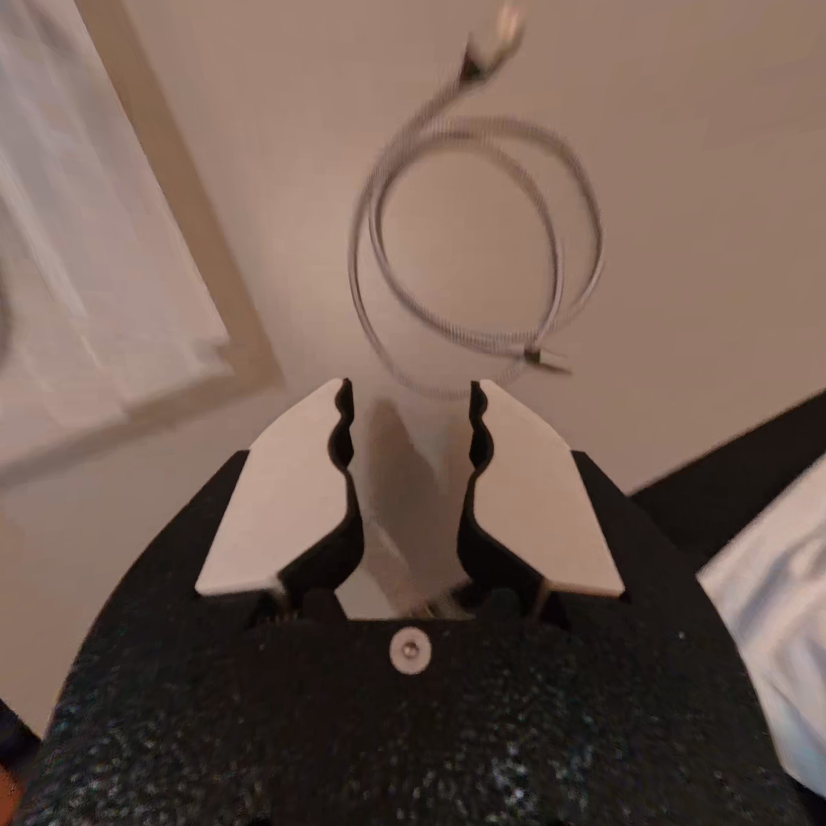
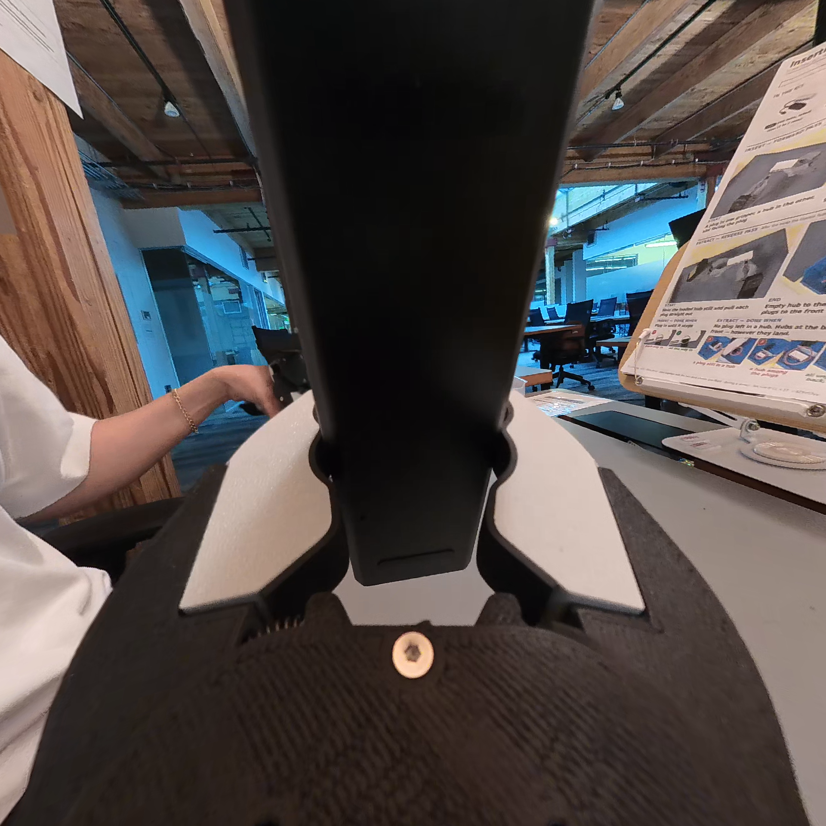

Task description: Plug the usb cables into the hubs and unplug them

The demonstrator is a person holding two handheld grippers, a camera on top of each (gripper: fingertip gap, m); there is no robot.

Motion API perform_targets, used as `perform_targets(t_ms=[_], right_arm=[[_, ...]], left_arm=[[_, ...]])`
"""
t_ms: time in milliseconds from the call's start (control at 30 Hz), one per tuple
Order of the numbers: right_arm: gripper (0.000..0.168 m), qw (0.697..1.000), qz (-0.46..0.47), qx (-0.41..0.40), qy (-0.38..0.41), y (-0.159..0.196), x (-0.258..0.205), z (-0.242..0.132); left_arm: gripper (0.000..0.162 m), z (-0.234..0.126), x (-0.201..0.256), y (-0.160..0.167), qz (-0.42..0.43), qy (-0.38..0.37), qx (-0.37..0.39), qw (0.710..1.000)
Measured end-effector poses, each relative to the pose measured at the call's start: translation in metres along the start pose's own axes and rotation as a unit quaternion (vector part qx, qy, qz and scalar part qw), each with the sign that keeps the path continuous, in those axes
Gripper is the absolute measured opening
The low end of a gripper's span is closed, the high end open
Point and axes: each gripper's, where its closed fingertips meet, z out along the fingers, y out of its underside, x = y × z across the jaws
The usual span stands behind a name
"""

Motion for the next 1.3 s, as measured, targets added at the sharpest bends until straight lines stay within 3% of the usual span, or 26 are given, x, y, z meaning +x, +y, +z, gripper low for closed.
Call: perform_targets(t_ms=[133,233,367,500,667,800,933,1033,1133,1300], right_arm=[[0.073,1.000,-0.006,-0.015,0.003,0.004,0.002,0.005],[0.072,0.999,-0.009,-0.033,-0.003,0.010,-0.001,0.009],[0.073,0.998,-0.019,-0.057,-0.011,0.018,-0.006,0.014],[0.072,0.998,-0.012,-0.058,-0.027,0.020,-0.010,0.018],[0.073,0.998,-0.014,-0.063,-0.028,0.025,-0.010,0.018],[0.073,0.998,-0.010,-0.064,-0.027,0.029,-0.008,0.019],[0.073,0.998,-0.019,-0.063,-0.022,0.031,-0.007,0.021],[0.073,0.998,-0.022,-0.064,-0.020,0.030,-0.007,0.022],[0.073,0.997,-0.033,-0.073,-0.005,0.029,-0.005,0.022],[0.073,0.996,-0.039,-0.085,0.003,0.031,-0.004,0.023]], left_arm=[[0.050,-0.005,0.022,-0.083,0.171,-0.004,0.186,0.968],[0.048,0.020,0.032,-0.103,0.260,0.032,0.174,0.949],[0.032,0.057,0.033,-0.114,0.326,0.101,0.148,0.928],[0.029,0.078,0.033,-0.122,0.306,0.162,0.161,0.924],[0.029,0.098,0.026,-0.120,0.295,0.154,0.146,0.932],[0.014,0.103,0.033,-0.124,0.281,0.158,0.172,0.931],[0.014,0.105,0.037,-0.131,0.259,0.146,0.187,0.936],[0.013,0.093,0.052,-0.139,0.253,0.182,0.229,0.922],[0.013,0.047,0.079,-0.161,0.230,0.261,0.332,0.877],[0.013,-0.012,0.114,-0.182,0.257,0.294,0.394,0.832]])
